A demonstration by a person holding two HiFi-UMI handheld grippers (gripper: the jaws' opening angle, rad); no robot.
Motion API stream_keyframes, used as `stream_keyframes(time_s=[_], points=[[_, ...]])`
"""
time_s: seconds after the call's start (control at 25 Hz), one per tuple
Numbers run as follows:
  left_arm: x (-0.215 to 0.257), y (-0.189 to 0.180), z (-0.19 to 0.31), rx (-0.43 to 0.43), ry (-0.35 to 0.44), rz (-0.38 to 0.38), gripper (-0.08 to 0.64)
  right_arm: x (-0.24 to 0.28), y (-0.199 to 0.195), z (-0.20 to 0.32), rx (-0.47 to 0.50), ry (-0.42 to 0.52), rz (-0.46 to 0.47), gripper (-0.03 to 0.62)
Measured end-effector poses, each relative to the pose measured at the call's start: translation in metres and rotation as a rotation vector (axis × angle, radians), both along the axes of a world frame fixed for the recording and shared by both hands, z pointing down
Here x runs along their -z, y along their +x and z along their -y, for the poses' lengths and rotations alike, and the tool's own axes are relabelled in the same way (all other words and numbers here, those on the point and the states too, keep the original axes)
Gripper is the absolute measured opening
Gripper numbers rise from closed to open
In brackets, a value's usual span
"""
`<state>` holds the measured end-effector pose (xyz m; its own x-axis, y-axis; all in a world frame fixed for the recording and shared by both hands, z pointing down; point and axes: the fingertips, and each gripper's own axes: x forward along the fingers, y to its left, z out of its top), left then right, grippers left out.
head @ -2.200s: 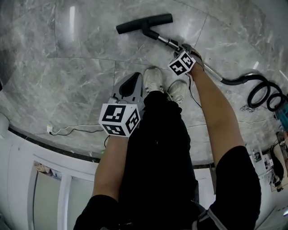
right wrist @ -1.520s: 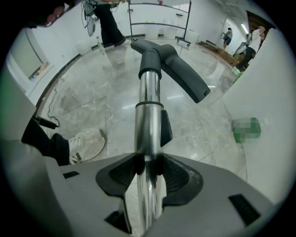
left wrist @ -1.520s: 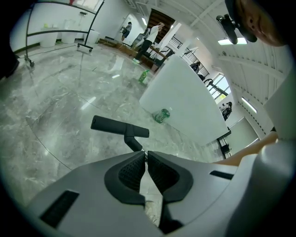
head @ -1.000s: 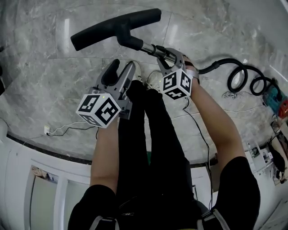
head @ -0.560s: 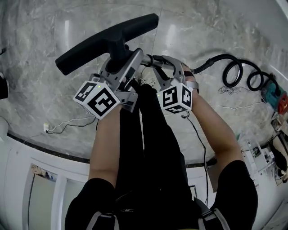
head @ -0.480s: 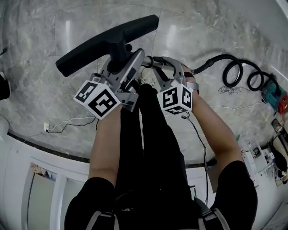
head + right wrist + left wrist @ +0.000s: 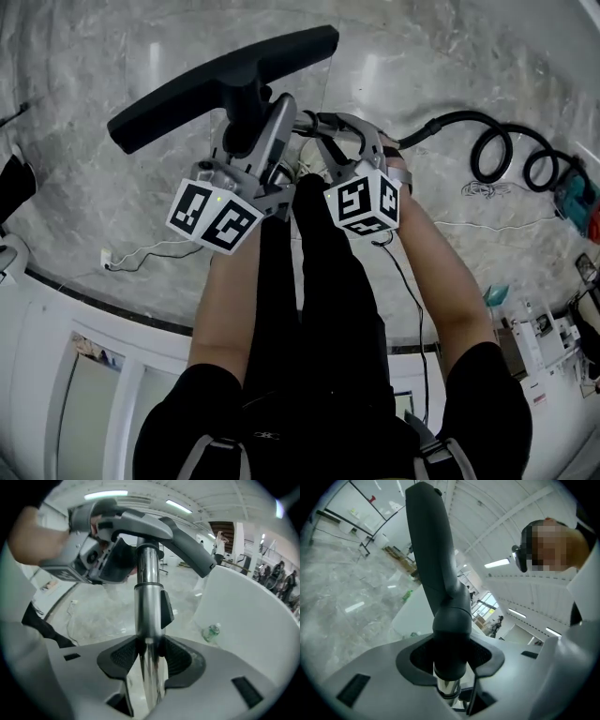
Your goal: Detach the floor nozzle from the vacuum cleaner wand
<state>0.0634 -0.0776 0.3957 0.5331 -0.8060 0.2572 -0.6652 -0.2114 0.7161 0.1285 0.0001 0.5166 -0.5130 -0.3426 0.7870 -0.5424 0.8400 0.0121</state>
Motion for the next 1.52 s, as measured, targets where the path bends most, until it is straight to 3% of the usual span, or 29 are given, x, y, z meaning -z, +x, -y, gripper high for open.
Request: stream_keyframes(time_s=[0.08, 0.2, 0.28, 0.36, 0.6, 0.68, 0.76, 0.88, 0.96, 1.04, 1.16, 1.32, 1.52], points=[[0.01, -0.003, -0.003, -0.081, 0.062, -0.018, 0.169, 0.007, -0.008, -0.008, 0.125, -0.096, 0.11, 0.186], [0.021, -0.003, -0.016, -0.198, 0.116, -0.085, 0.167, 0.019, -0.012, -0.029, 0.347, -0.321, 0.242, 0.181], [0.024, -0.004, -0.019, -0.213, 0.112, -0.135, 0.167, 0.026, -0.011, -0.036, 0.418, -0.424, 0.293, 0.179], [0.021, -0.01, -0.012, -0.156, 0.085, -0.143, 0.167, 0.027, -0.013, -0.028, 0.368, -0.386, 0.295, 0.179], [0.009, -0.024, 0.01, 0.006, 0.027, -0.019, 0.167, 0.01, -0.016, 0.008, 0.031, 0.049, 0.03, 0.172], [0.007, -0.031, 0.013, 0.036, 0.013, -0.01, 0.167, 0.007, -0.021, 0.013, -0.035, 0.107, 0.006, 0.172], [0.01, -0.038, 0.011, 0.022, 0.033, -0.011, 0.167, 0.009, -0.031, 0.009, 0.016, 0.047, 0.099, 0.172], [0.019, -0.041, 0.003, -0.041, 0.092, -0.02, 0.167, 0.016, -0.041, -0.005, 0.206, -0.125, 0.242, 0.172], [0.026, -0.049, -0.001, -0.049, 0.129, -0.064, 0.167, 0.017, -0.042, -0.015, 0.345, -0.253, 0.265, 0.17], [0.038, -0.076, 0.004, 0.025, 0.169, -0.125, 0.167, 0.008, -0.036, -0.024, 0.44, -0.348, 0.228, 0.167], [0.043, -0.125, 0.02, 0.142, 0.184, -0.097, 0.167, -0.014, -0.021, -0.022, 0.428, -0.357, 0.141, 0.167], [0.023, -0.144, 0.015, 0.137, 0.124, 0.009, 0.167, -0.048, -0.021, -0.01, 0.347, -0.291, 0.031, 0.167], [-0.016, -0.147, -0.007, 0.144, 0.036, -0.001, 0.167, -0.101, -0.05, 0.003, 0.303, -0.264, -0.052, 0.167]])
